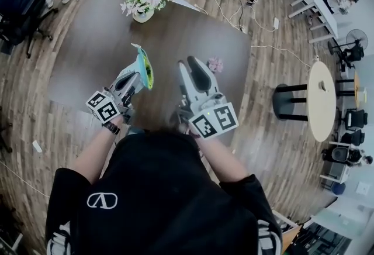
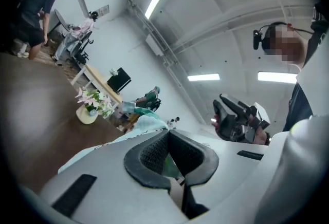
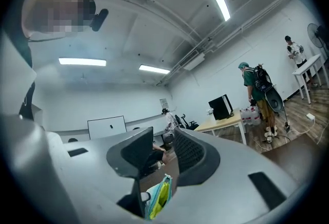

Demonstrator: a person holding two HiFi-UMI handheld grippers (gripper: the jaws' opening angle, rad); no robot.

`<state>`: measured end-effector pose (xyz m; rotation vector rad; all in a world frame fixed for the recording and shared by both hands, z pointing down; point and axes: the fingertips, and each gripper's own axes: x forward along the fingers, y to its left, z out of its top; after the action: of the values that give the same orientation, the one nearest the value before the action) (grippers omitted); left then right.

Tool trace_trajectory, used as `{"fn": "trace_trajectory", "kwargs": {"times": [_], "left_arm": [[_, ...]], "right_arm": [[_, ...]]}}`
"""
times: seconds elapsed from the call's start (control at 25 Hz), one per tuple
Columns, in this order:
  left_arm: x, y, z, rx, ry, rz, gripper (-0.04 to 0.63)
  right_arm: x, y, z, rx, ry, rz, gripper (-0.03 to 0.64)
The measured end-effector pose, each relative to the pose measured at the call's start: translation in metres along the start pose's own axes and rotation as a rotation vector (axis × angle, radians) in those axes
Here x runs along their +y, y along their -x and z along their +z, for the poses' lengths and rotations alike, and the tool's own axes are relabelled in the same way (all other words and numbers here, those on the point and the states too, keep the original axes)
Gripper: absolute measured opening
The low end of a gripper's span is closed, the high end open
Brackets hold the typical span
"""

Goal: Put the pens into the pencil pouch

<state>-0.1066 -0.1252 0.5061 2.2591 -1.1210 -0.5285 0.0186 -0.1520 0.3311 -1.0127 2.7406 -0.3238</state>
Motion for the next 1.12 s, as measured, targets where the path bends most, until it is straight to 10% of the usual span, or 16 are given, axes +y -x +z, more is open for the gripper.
{"fn": "trace_trajectory", "kwargs": {"times": [0.4,1.12], "left_arm": [[0.103,-0.007,-0.102,0.198,-0.025,0.165,0.005],[0.144,-0.058,-0.217,0.477,-0.013,0.154,0.009]], "right_arm": [[-0.036,0.038,-0.043,0.112,-0.067,-0.112,0.126],[-0.066,0.073,-0.095,0.218,-0.132,-0.201,0.124]]}}
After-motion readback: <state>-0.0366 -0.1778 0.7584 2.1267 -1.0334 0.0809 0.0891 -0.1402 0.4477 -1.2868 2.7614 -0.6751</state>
